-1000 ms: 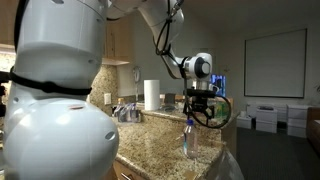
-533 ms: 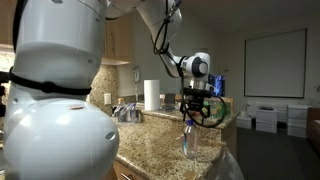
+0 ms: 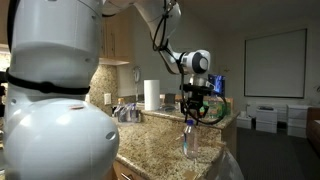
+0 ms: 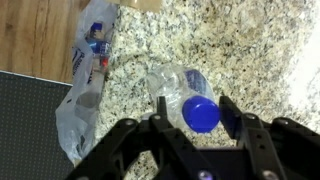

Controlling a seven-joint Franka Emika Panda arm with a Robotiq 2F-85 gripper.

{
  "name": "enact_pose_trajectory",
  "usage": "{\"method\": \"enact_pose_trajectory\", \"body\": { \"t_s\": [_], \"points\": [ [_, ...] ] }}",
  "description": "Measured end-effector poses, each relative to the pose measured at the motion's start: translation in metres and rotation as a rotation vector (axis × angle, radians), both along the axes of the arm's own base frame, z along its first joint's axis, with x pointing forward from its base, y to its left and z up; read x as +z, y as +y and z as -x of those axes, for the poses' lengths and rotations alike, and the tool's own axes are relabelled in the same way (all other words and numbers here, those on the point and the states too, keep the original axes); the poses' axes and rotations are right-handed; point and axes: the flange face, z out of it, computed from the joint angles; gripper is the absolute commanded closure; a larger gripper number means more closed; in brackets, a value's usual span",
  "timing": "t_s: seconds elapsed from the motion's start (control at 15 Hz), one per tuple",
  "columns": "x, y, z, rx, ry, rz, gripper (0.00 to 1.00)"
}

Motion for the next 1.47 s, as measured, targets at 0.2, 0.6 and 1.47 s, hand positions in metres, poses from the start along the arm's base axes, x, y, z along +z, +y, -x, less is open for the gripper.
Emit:
{"method": "enact_pose_trajectory", "body": {
  "t_s": [0.2,0.6,1.47],
  "points": [
    [0.006,0.0,0.001,-0.001,-0.011,0.001,0.92],
    [0.007,-0.001,0.001,-0.003,-0.01,-0.001,0.91],
    [0.072,-0.185,0.015,-0.307,-0.203,0.261,0.9]
  ]
}}
